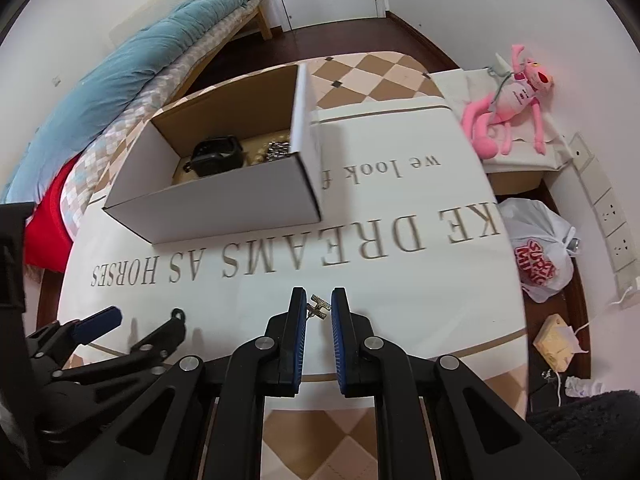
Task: Organize jewelry
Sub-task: 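Grasp the gold charm with the right gripper while the left holds the black ring, then carry the ring and charm into the box and release both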
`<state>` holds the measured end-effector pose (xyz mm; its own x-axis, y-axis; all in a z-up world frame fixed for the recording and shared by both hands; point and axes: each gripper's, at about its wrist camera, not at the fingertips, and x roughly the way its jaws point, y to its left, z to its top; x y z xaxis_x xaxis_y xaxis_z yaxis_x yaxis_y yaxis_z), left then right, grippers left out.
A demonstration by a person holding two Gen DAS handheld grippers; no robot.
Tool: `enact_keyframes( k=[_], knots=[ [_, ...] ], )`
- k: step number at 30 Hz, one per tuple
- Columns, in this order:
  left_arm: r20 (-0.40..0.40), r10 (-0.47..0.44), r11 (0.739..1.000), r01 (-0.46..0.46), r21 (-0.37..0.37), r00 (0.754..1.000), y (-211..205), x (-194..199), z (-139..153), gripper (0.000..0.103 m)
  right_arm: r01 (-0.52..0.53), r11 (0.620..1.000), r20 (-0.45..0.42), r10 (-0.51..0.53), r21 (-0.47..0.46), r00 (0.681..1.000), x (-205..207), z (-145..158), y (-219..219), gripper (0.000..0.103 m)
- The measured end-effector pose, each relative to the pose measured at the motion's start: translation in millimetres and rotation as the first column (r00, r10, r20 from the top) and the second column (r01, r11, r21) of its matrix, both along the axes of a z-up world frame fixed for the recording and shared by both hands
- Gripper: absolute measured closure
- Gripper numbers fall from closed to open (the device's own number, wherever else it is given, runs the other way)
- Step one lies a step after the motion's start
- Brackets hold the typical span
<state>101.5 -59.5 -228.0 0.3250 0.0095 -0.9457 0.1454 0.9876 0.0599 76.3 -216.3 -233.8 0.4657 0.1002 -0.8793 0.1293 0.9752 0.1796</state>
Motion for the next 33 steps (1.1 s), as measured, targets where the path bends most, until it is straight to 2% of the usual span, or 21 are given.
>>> enact_keyframes(
  k=[1, 2, 3, 5, 14, 19, 23, 28, 33],
  knots=[
    [0.008, -0.012, 1.0, 0.012, 0.003, 1.0, -4, -1, -1, 0.046, 0.006, 1.0, 0.0, -0.006, 0.001, 1.0, -1, 1, -2, 0.09],
    [0.004, -0.02, 1.0, 0.02, 0.004, 1.0, -8, -3, -2, 0.069, 0.009, 1.0, 0.001, -0.009, -0.002, 1.0, -1, 2, -4, 0.09],
    [0.009, -0.031, 0.999, 0.032, -0.015, 0.999, -10, -3, -1, 0.081, 0.011, 1.0, 0.004, -0.011, -0.003, 1.0, -1, 3, -6, 0.09],
    [0.013, -0.043, 0.999, 0.044, -0.011, 0.999, -10, -2, -2, 0.093, 0.013, 1.0, 0.009, -0.013, -0.001, 1.0, -2, 6, -7, 0.09],
    [0.059, -0.074, 0.997, 0.074, 0.0, 0.996, -15, -1, 10, 0.093, 0.019, 1.0, 0.039, -0.019, 0.004, 0.999, -4, 20, -12, 0.09],
    [0.106, -0.069, 0.997, 0.072, -0.026, 0.992, -8, -1, 34, 0.093, 0.021, 1.0, 0.068, -0.023, 0.022, 0.997, -6, 33, -14, 0.09],
    [0.136, -0.04, 0.994, 0.053, -0.097, 0.99, 6, 7, 69, 0.093, 0.013, 0.998, 0.107, -0.02, 0.069, 0.994, -3, 55, -15, 0.09],
    [0.095, -0.011, 0.98, 0.029, -0.197, 0.995, 27, 47, 96, 0.093, -0.024, 0.988, 0.148, 0.001, 0.153, 0.989, 23, 84, -12, 0.09],
    [0.042, 0.008, 0.982, 0.0, -0.19, 0.999, 39, 95, 91, 0.092, -0.062, 0.971, 0.107, 0.038, 0.231, 0.994, 77, 85, -3, 0.09]
  ],
)
